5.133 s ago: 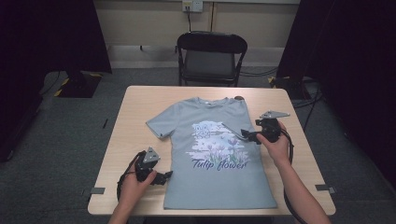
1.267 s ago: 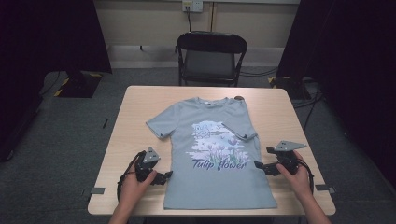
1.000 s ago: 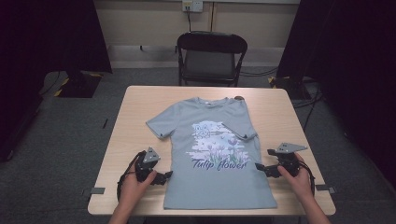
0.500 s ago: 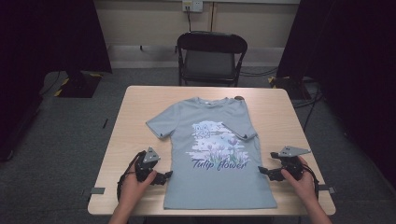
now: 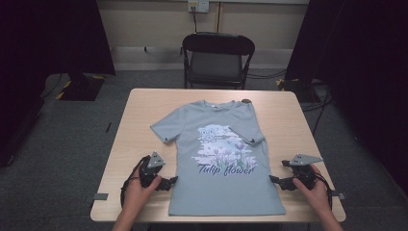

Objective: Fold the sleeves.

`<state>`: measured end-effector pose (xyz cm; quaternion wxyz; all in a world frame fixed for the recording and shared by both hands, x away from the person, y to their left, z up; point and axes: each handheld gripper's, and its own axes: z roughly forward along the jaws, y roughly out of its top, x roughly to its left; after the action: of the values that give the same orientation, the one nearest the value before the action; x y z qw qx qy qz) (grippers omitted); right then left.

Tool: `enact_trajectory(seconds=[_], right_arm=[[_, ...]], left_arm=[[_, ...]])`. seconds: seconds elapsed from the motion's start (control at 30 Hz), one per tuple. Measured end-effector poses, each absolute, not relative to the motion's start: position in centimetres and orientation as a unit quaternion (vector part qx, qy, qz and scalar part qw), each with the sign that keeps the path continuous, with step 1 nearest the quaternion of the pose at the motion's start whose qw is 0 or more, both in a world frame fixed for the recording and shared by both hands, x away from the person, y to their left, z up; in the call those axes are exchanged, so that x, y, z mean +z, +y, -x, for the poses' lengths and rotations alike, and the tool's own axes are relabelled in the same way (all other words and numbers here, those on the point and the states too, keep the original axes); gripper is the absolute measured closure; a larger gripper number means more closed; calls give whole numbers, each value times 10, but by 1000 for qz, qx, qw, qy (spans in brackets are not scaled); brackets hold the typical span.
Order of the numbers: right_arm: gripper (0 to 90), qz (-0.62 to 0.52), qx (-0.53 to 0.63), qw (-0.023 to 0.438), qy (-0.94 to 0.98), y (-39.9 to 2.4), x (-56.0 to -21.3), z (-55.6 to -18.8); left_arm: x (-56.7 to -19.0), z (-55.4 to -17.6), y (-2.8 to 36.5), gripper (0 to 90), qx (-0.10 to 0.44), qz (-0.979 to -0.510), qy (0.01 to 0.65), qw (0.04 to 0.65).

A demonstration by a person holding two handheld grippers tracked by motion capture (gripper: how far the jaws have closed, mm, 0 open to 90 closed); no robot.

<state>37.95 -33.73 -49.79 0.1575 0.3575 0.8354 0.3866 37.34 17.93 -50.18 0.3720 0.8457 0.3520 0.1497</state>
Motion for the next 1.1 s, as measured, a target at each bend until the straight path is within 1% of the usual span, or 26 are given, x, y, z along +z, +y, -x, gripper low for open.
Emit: enact_trajectory(seconds=[0.17, 0.3, 0.63, 0.8, 0.9, 1.1], right_arm=[[118, -354, 368, 159, 845, -335, -499, -379], [113, -360, 368, 150, 844, -335, -500, -380], [112, -362, 368, 150, 843, -334, -500, -380], [112, -363, 368, 151, 843, -334, -500, -380], [111, -363, 368, 151, 843, -334, -500, -380], [111, -363, 367, 151, 843, -334, -500, -379]], left_arm=[[-502, -373, 179, 103, 150, -846, 352, 372], [-502, -373, 179, 103, 150, -846, 352, 372], [-502, -374, 180, 103, 149, -846, 353, 372], [-501, -374, 181, 93, 150, -840, 367, 369], [-498, -376, 185, 112, 159, -835, 379, 366], [-485, -385, 199, 117, 160, -815, 399, 388]])
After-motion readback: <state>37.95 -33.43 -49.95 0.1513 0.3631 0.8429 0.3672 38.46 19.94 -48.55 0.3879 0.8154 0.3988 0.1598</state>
